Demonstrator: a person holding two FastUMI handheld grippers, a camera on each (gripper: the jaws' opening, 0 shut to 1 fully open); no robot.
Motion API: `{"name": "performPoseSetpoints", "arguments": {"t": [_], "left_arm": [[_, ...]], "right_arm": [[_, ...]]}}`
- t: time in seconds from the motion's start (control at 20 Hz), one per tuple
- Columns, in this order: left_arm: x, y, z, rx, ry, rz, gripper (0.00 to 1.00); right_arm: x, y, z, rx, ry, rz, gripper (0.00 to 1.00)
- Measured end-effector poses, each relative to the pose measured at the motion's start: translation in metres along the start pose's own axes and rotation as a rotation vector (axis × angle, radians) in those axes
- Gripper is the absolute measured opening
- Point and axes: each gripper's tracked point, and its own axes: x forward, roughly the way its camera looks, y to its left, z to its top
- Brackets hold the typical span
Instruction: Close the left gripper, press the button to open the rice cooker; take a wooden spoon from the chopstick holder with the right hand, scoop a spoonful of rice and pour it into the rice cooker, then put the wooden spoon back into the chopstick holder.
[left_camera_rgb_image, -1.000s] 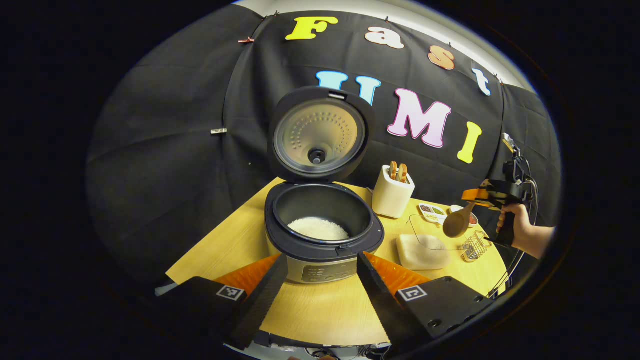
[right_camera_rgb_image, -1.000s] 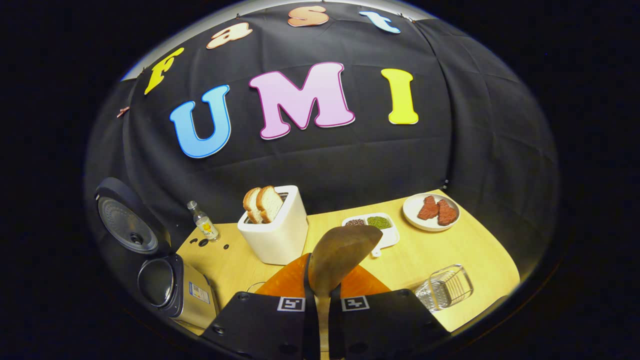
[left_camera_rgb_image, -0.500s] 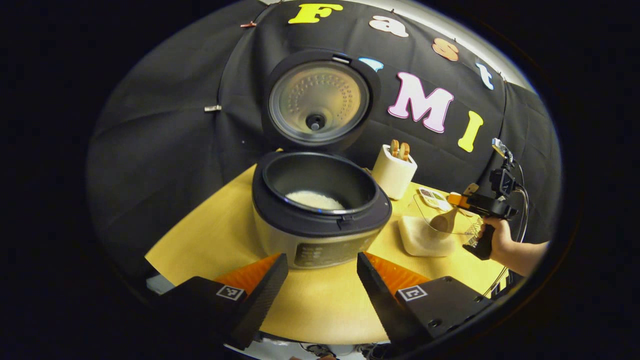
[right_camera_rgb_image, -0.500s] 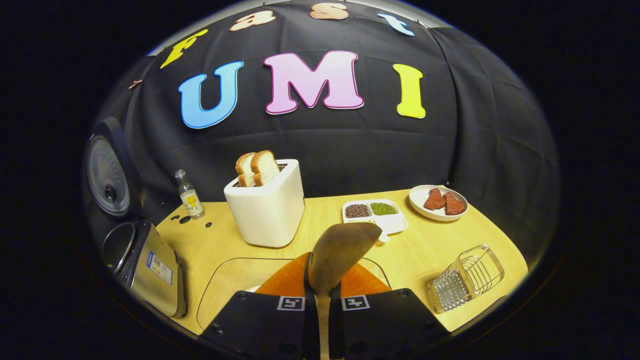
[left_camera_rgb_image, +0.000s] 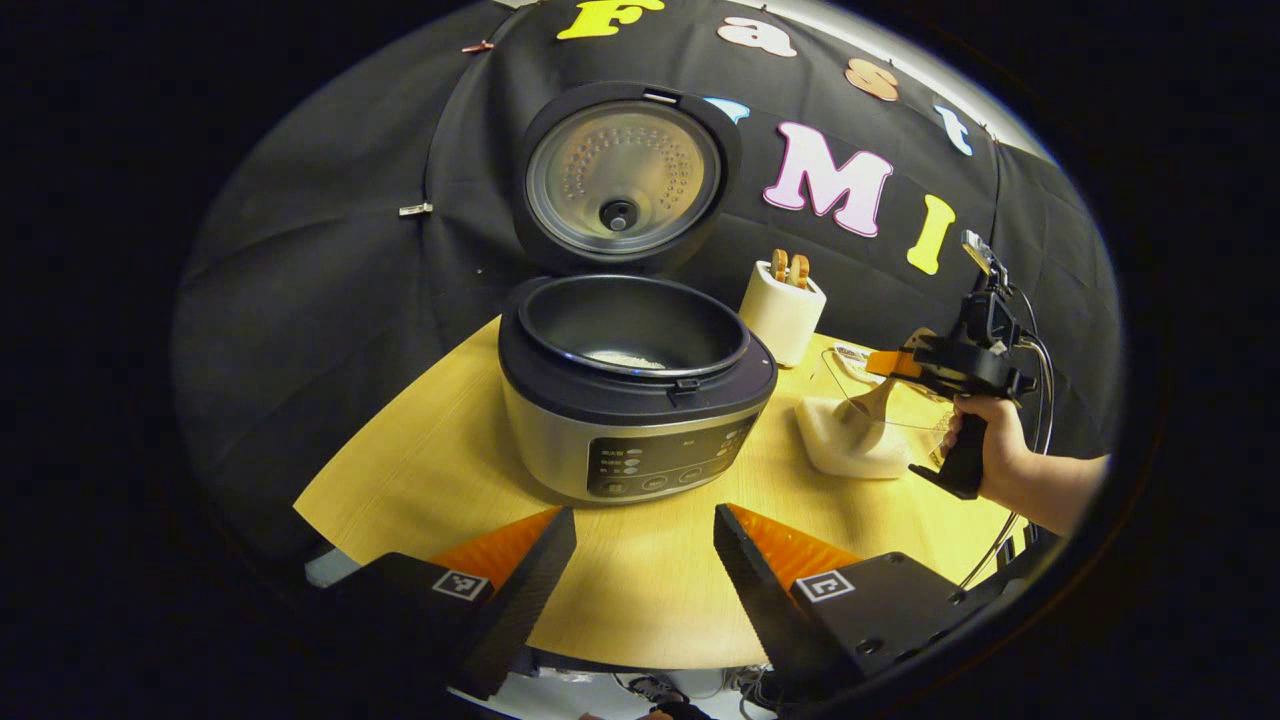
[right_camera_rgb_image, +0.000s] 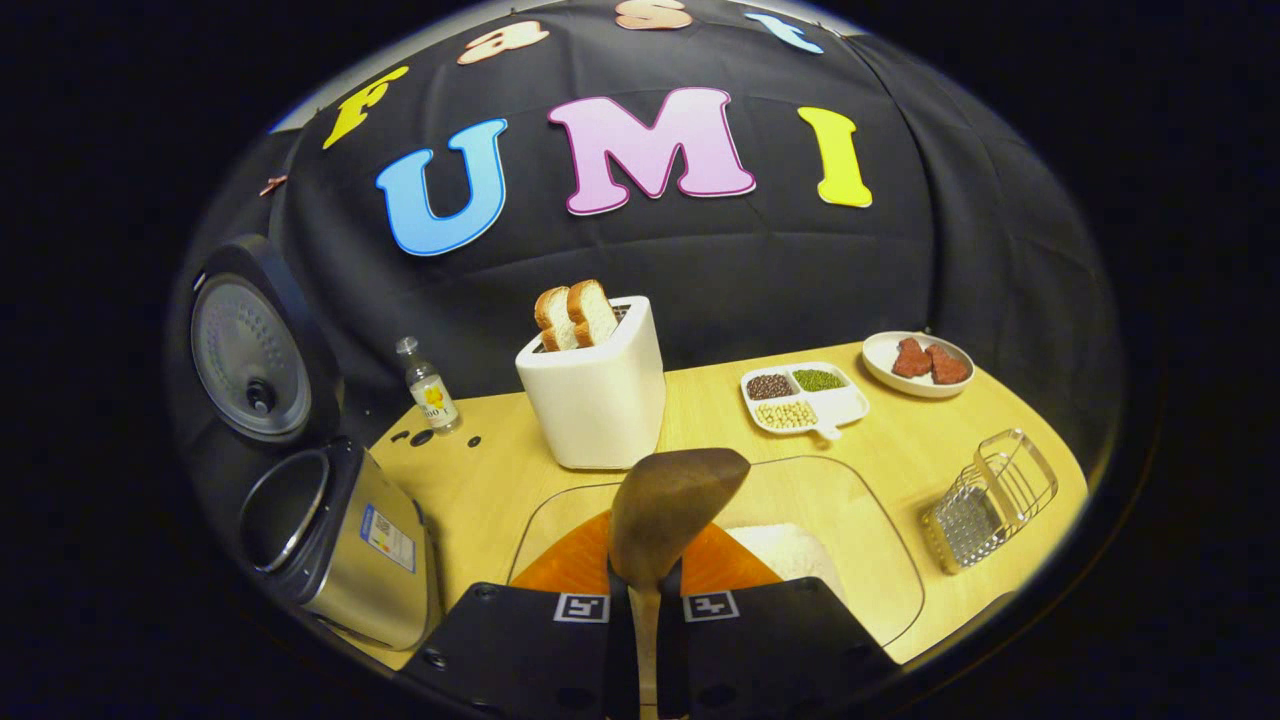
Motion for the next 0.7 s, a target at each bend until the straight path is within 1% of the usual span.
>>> {"name": "performPoseSetpoints", "arguments": {"t": [0.25, 0.35, 0.55, 0.6, 0.7], "left_arm": [[-0.001, 0.005, -0.009, -0.039, 0.015, 0.004, 0.96], [0.002, 0.004, -0.007, -0.045, 0.013, -0.005, 0.96], [0.005, 0.001, 0.009, -0.024, -0.02, -0.023, 0.96], [0.006, 0.0, 0.012, -0.021, -0.026, -0.024, 0.97], [0.005, -0.001, 0.02, -0.019, -0.037, -0.028, 0.96]], "right_arm": [[0.004, -0.01, -0.003, 0.259, 0.079, -0.043, 0.12], [0.003, -0.012, -0.004, 0.361, 0.102, -0.043, 0.12], [-0.004, -0.014, -0.005, 0.486, 0.138, -0.047, 0.11], [-0.005, -0.015, -0.004, 0.512, 0.141, -0.044, 0.12], [-0.009, -0.018, 0.003, 0.549, 0.139, -0.033, 0.12]]}}
